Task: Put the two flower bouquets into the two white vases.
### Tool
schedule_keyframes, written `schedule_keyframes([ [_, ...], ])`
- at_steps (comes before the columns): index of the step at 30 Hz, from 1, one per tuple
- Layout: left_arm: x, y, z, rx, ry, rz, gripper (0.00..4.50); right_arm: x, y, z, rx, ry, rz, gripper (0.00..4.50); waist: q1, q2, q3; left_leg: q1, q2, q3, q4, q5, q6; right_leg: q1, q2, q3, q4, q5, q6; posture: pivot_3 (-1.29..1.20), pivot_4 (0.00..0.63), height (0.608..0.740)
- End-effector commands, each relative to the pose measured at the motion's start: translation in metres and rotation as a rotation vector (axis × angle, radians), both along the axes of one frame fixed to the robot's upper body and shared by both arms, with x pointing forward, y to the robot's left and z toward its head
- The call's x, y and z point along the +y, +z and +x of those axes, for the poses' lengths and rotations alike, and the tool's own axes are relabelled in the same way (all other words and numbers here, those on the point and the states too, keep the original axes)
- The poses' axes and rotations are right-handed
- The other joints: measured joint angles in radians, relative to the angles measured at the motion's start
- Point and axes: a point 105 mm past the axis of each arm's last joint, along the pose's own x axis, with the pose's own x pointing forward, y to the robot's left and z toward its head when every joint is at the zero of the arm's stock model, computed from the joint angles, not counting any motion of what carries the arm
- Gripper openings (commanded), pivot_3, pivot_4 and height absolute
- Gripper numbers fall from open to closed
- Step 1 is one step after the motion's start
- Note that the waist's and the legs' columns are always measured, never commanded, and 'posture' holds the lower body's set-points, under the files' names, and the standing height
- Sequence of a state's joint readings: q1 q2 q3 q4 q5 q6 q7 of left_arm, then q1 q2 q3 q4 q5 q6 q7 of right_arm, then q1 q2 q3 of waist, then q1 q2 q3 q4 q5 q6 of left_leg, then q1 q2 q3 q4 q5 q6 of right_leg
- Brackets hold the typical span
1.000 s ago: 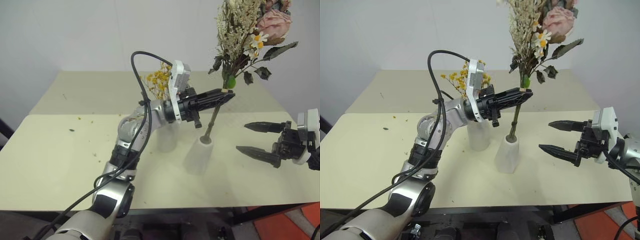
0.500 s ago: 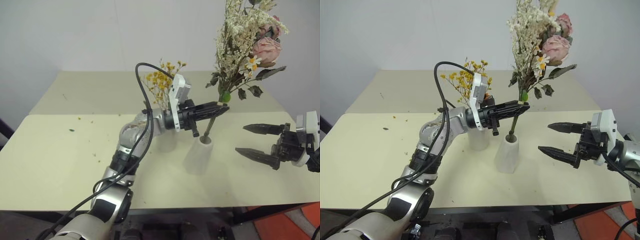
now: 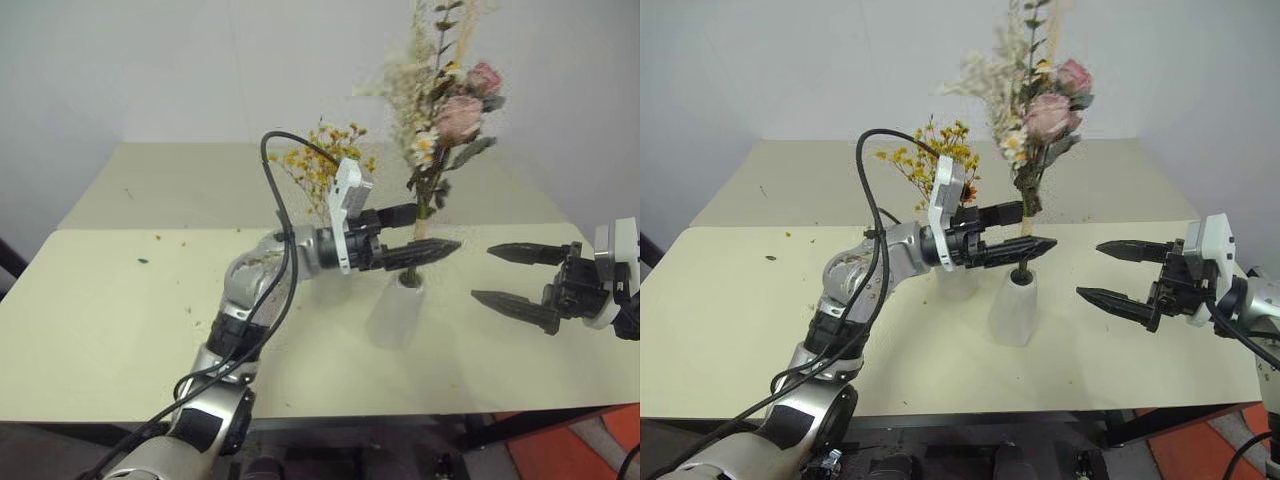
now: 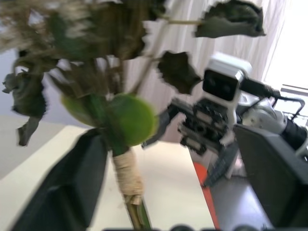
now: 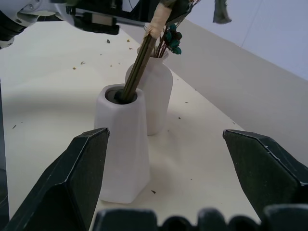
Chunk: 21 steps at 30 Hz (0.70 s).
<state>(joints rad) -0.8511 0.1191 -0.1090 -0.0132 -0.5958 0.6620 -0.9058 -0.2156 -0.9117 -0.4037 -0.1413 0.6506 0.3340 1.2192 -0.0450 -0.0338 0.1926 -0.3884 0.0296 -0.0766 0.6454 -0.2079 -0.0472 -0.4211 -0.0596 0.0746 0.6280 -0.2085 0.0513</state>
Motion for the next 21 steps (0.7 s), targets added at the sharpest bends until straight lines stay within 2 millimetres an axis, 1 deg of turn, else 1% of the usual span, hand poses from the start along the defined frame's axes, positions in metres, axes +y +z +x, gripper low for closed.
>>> schedule_keyframes([
  [1,0.003,0.005,-0.016,-0.036,-0.034,-0.003,4.47,0.0,0.009,0.0,-0.053,0.01,0.002,4.45,0.001,0.0,0.0,0.0,0.0,0.0,0.0,0.0,0.0,0.0,0.0,0.0,0.0,0.0,0.0,0.0,0.15,0.74],
  [5,0.007,-0.005,-0.02,-0.033,-0.032,0.037,4.47,-0.001,0.01,0.001,-0.055,0.011,0.0,4.45,0.002,0.0,0.0,0.0,0.0,0.0,0.0,0.0,0.0,0.0,0.0,0.0,0.0,0.0,0.0,0.0,0.15,0.74],
  [9,0.006,-0.013,-0.024,-0.055,-0.04,0.082,4.47,-0.001,0.01,0.003,-0.058,0.011,-0.003,4.45,0.002,0.0,0.0,0.0,0.0,0.0,0.0,0.0,0.0,0.0,0.0,0.0,0.0,0.0,0.0,0.0,0.15,0.74],
  [14,0.003,-0.024,-0.024,-0.084,-0.035,0.148,4.47,0.0,0.011,0.004,-0.059,0.014,-0.005,4.45,0.001,0.0,0.0,0.0,0.0,0.0,0.0,0.0,0.0,0.0,0.0,0.0,0.0,0.0,0.0,0.0,0.15,0.74],
  [17,0.003,-0.033,-0.027,-0.12,-0.041,0.22,4.47,0.0,0.01,0.004,-0.059,0.012,-0.006,4.45,0.001,0.0,0.0,0.0,0.0,0.0,0.0,0.0,0.0,0.0,0.0,0.0,0.0,0.0,0.0,0.0,0.15,0.74],
  [21,0.008,-0.038,-0.022,-0.137,-0.019,0.265,4.47,-0.001,0.009,0.004,-0.057,0.009,-0.007,4.45,0.001,0.0,0.0,0.0,0.0,0.0,0.0,0.0,0.0,0.0,0.0,0.0,0.0,0.0,0.0,0.0,0.15,0.74],
])
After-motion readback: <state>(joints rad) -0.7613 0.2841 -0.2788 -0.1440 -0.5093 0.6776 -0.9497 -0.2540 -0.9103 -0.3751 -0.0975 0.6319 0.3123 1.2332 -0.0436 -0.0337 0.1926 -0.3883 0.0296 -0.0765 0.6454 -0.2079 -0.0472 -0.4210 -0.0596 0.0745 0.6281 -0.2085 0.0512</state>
